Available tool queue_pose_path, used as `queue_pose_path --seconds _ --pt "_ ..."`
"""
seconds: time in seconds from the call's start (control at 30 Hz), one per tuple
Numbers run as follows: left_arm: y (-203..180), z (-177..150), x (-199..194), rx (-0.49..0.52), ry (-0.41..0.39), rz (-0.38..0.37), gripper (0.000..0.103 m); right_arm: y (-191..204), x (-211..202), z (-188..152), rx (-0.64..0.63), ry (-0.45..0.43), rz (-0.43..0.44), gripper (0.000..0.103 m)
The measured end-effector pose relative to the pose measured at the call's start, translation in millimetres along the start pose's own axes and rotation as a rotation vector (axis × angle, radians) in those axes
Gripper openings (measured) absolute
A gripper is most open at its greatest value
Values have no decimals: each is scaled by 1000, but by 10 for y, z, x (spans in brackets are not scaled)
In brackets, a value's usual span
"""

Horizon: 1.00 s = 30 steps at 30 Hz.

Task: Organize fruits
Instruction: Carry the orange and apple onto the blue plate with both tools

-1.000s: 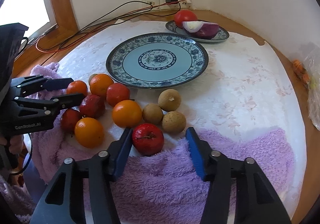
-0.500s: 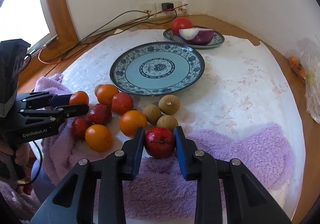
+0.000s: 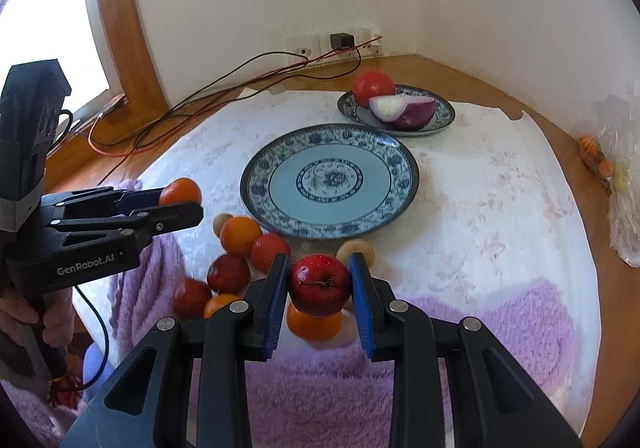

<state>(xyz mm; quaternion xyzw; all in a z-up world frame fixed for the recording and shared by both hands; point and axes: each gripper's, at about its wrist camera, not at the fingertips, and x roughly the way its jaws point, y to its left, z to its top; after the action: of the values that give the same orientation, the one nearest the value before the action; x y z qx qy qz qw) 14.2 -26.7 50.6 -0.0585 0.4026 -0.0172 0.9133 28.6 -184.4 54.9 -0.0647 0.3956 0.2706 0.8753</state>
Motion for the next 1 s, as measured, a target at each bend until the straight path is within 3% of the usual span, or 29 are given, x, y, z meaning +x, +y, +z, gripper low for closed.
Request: queue_pose_path --seconds 0.27,0.63,1.0 --pt "-120 293 184 13 -37 6 37 -128 100 243 37 -31 -26 31" --pt "-141 557 680 -2 -37 21 37 -326 539 543 86 -41 -76 31" --pt "-62 658 1168 -51 110 -2 37 -352 912 630 75 0 -109 31"
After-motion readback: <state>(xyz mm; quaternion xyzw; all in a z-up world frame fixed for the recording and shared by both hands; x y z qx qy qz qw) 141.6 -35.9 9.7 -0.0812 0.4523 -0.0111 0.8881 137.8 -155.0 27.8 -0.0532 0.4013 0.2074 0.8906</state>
